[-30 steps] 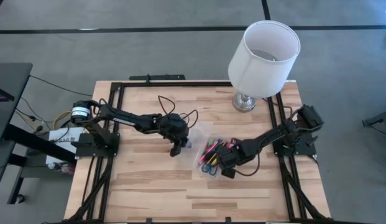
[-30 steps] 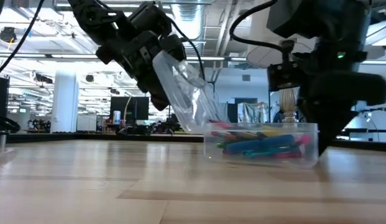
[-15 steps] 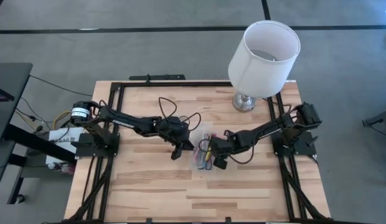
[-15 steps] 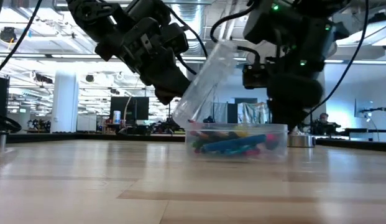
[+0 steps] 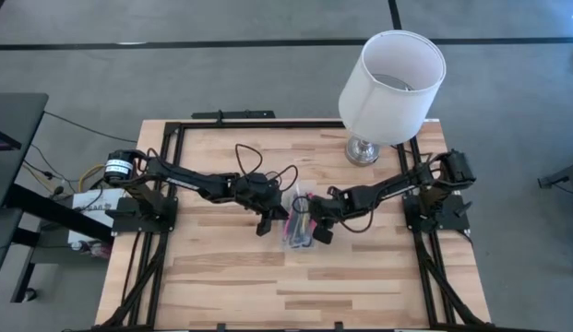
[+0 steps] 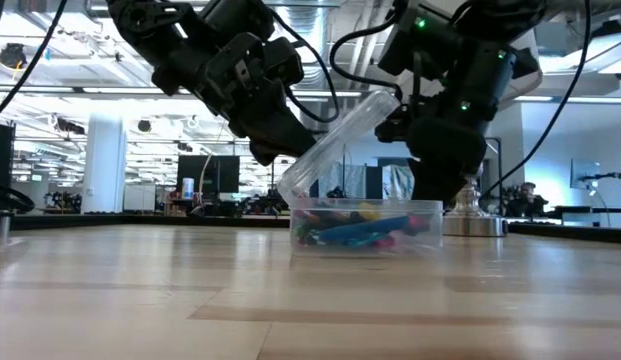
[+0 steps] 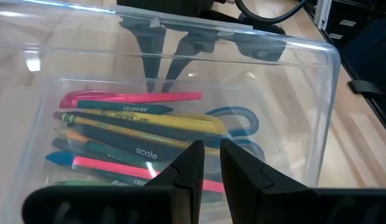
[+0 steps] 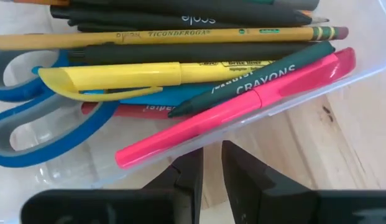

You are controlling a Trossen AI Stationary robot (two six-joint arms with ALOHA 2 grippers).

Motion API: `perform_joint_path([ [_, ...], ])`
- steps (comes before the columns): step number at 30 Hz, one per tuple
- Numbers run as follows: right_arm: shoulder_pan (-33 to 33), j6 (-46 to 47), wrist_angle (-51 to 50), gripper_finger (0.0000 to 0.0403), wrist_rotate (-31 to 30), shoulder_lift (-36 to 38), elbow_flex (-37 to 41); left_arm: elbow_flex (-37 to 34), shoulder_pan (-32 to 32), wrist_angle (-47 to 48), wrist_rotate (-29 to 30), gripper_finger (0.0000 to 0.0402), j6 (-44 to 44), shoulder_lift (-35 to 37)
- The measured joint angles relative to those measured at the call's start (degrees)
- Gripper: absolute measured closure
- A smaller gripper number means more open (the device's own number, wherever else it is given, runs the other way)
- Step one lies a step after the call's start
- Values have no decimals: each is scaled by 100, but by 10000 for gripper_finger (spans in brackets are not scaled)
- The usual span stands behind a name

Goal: Pick & place school supplies into a supply box
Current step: Close the transparent supply box

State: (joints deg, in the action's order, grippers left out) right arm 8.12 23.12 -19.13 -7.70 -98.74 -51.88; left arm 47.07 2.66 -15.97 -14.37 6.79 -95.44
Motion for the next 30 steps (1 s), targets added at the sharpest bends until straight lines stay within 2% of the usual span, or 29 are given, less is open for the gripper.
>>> perform_joint_path([
  [5, 3, -5, 49, 349, 19, 0, 0, 0, 20, 39, 67, 350, -19, -2],
  [11, 162, -174, 88, 349, 330, 0, 0, 1, 27, 138, 87, 350, -152, -2],
  [17, 389, -296, 356, 349, 380, 20, -55, -12, 42, 334, 356, 350, -163, -66],
  [24, 296, -121, 376, 349, 332, 17, -39, 2, 39, 219, 394, 350, -147, -109],
  [30, 164, 106, 315, 349, 310, 10, -22, 12, 15, 171, 289, 350, 224, -392],
])
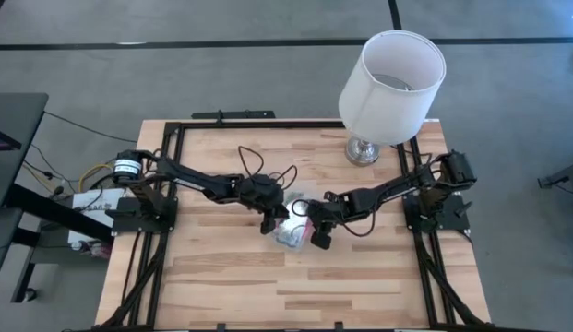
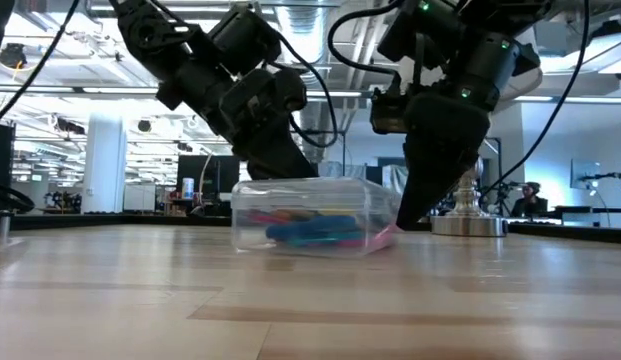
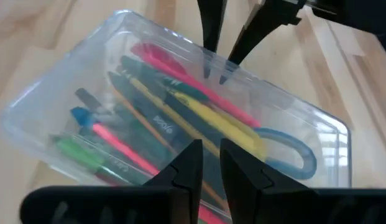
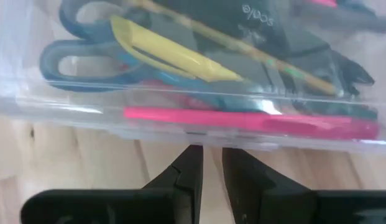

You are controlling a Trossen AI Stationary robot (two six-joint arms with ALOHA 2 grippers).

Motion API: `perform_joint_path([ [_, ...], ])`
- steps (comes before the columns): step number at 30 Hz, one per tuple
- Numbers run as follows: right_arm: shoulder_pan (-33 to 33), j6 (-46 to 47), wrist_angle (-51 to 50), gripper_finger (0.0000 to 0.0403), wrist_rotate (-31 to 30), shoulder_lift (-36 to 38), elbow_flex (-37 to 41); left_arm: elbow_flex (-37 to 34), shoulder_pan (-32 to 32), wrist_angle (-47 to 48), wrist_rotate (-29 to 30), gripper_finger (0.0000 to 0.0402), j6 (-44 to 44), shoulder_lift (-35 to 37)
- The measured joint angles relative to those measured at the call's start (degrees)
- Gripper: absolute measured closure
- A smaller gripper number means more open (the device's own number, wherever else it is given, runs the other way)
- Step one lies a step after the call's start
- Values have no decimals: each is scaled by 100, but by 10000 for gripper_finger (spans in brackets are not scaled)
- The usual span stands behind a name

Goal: Pick & place school supplies into a supply box
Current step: Close the transparent supply box

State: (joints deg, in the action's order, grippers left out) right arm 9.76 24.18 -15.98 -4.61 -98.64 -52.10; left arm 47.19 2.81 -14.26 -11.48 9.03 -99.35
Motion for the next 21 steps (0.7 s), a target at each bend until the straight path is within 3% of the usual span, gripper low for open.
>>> perform_joint_path([
  [16, -118, 392, -451, 349, -308, -3, -2, -6, -155, -341, -124, 350, 426, -196],
  [21, -217, 769, -1034, 349, -319, 24, -1, -8, -166, -328, -38, 350, 591, -196],
])
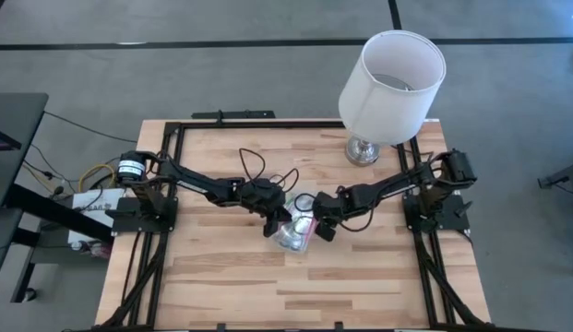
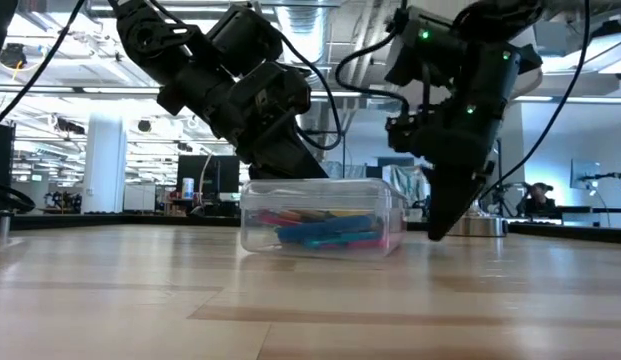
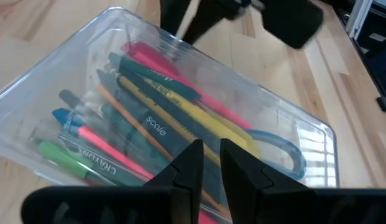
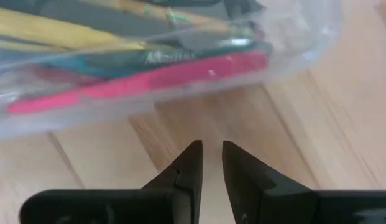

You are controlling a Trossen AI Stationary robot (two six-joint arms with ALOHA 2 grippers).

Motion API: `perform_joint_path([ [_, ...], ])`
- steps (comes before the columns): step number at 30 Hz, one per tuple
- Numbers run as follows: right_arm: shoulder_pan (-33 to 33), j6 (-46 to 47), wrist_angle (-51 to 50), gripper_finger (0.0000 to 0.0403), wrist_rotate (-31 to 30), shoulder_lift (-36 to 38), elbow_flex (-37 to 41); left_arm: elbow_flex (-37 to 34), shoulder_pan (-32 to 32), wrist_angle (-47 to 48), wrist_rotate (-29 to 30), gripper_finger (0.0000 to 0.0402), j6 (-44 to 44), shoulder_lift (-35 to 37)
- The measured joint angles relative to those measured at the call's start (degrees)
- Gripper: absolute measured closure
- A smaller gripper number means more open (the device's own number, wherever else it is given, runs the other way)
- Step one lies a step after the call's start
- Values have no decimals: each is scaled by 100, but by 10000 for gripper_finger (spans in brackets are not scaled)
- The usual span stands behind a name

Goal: Pick & place school supplies into a supply box
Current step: Close the transparent supply box

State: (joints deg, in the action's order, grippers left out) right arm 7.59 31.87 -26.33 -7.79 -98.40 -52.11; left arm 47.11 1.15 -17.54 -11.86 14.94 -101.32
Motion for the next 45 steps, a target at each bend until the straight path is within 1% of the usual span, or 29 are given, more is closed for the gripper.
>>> perform_joint_path([
  [4, 26, 116, -381, 349, 3, 248, 1, -2, -3, 2, 56, 350, 61, 0],
  [8, 68, 111, -282, 349, -60, 789, 1, -2, -3, 2, 165, 350, 70, 0],
  [11, 64, -74, 227, 349, -162, 1168, 1, -2, -3, -2, 245, 350, 72, 0],
  [13, 64, -342, 649, 349, -162, 1286, -3, -2, -5, -4, 309, 350, 72, 0],
  [16, 50, -534, 838, 349, -136, 1267, -2, -6, -1, -34, 395, 350, 112, 0],
  [21, -39, -447, 750, 349, 155, 755, 7, -7, 0, -90, 634, 350, 445, -4],
  [27, -35, -239, 918, 349, 127, 302, -41, -17, -50, -205, 649, 350, 557, -11],
  [33, -182, -372, 1000, 349, 109, 304, -28, -17, -140, -242, 569, 350, 574, -11],
  [40, -582, -807, 1088, 349, 259, 309, -10, -17, -181, -275, 452, 350, 641, -13],
  [45, -796, -937, 1276, 349, 385, 301, -6, -17, -189, -274, 360, 350, 677, -13],
])
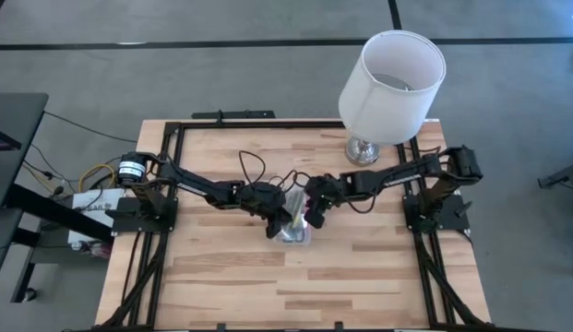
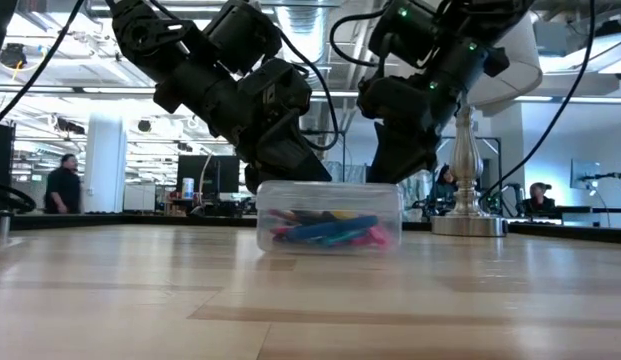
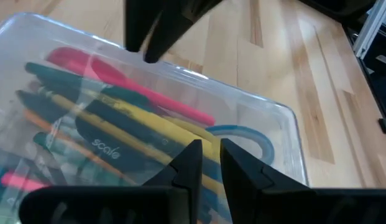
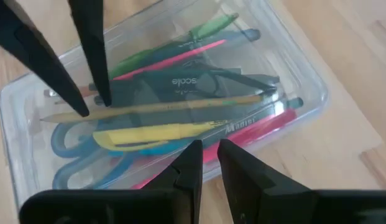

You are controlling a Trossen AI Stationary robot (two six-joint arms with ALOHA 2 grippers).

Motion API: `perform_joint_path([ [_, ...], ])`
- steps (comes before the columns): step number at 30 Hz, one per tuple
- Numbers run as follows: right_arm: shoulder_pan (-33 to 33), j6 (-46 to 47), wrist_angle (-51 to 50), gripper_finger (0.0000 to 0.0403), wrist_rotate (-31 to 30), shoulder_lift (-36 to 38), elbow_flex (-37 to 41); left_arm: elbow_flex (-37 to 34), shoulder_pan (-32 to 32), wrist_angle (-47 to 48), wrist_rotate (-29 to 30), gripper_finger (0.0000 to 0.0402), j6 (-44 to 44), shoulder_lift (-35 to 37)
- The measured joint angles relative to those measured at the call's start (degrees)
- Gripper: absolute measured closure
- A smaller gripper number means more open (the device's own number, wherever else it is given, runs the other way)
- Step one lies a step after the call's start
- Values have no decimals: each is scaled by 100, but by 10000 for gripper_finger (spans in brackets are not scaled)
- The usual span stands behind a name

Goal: Pick & place school supplies into a supply box
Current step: Close the transparent supply box

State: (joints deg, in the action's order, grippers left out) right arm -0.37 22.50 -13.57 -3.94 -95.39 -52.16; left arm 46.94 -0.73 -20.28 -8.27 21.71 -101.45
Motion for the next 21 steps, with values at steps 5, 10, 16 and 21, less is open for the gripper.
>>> perform_joint_path([
  [5, 5, 24, 38, 349, 60, -1, 3, 11, -4, 100, 100, 350, -2, 2],
  [10, 127, 39, 104, 349, 43, 138, 29, 18, -9, 363, 218, 350, -12, 20],
  [16, 223, 144, -368, 349, -146, 625, 27, -7, -7, 379, 249, 350, -44, 30],
  [21, 395, 149, -907, 349, -519, 852, 25, -11, -2, 381, 250, 350, -111, 26],
])
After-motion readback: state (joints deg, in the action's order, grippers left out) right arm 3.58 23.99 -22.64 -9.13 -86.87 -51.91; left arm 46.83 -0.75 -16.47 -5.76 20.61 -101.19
